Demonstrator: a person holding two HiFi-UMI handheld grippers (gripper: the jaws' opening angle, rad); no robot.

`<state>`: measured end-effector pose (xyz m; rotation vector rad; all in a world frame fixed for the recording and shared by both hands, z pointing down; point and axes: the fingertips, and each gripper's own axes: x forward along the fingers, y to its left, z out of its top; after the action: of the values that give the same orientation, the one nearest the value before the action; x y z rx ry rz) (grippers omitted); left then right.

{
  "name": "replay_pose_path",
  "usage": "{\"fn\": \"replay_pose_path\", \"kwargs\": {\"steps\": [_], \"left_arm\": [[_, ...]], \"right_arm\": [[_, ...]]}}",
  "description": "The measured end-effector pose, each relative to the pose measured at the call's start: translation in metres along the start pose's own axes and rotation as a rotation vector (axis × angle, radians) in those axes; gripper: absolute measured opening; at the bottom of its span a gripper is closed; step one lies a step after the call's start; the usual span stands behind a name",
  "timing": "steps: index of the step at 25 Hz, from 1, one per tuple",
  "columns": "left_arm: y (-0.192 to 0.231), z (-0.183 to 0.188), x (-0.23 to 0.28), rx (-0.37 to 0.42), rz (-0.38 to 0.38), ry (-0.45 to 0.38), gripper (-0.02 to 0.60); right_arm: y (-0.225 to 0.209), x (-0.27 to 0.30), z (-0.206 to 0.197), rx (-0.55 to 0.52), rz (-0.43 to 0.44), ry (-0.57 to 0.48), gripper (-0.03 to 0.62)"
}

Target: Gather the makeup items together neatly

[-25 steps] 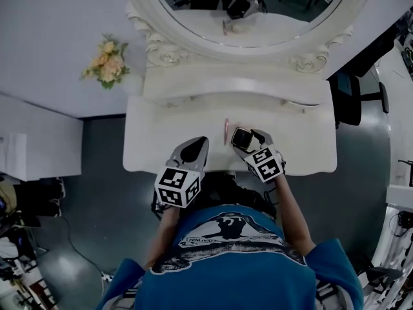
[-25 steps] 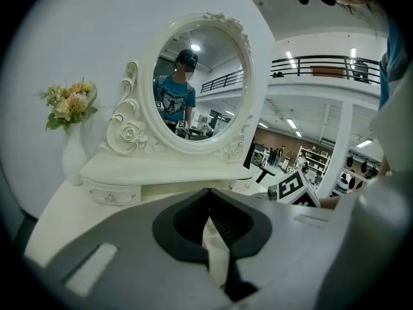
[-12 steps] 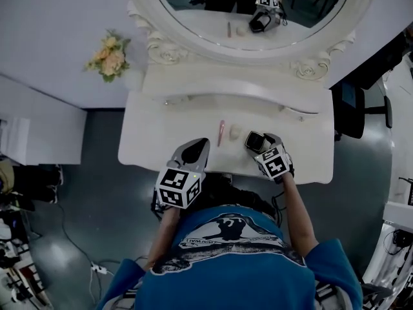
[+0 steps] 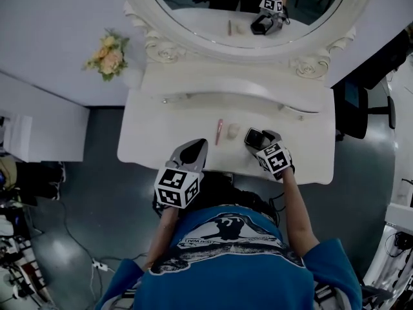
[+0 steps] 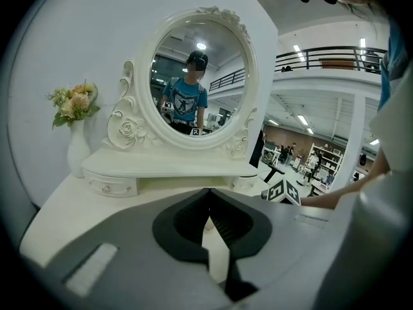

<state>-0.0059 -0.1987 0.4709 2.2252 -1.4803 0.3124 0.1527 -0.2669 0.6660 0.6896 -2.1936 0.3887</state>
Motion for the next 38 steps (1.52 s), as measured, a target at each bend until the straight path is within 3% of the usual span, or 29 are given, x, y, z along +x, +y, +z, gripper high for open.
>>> {"fn": "replay_pose_path", "kwargs": {"steps": [10,19,22,28,33,38], "left_arm": [[-0.019,-0.015,0.005,0.036,-0.044,0.086,0.014],[-0.007,-0.029,-0.007,0.036,-0.036,0.129,0.014],[-0.006,-0.031,-0.012,0.039,-0.046,0.13,0.014],[0.009,-0.031,-0.033,0.039,-0.052,0.11,0.014],[0.029,-0.036,-0.064,0.038,-0.047,0.09,0.014],[0.039,-0.046,-0.097,0.043,-0.075,0.069,0.014]], "right_arm": [[0.001,-0.004,0.002,0.003,-0.026,-0.094,0.367],[0.002,-0.008,0.008,-0.031,-0.094,-0.165,0.368],[0.0,-0.013,0.005,0.038,-0.139,-0.177,0.368],[0.018,-0.042,-0.008,0.302,-0.182,-0.268,0.33],[0.055,-0.068,0.002,0.358,-0.209,-0.328,0.307],[0.111,-0.093,0.037,0.363,-0.216,-0.448,0.215]]}}
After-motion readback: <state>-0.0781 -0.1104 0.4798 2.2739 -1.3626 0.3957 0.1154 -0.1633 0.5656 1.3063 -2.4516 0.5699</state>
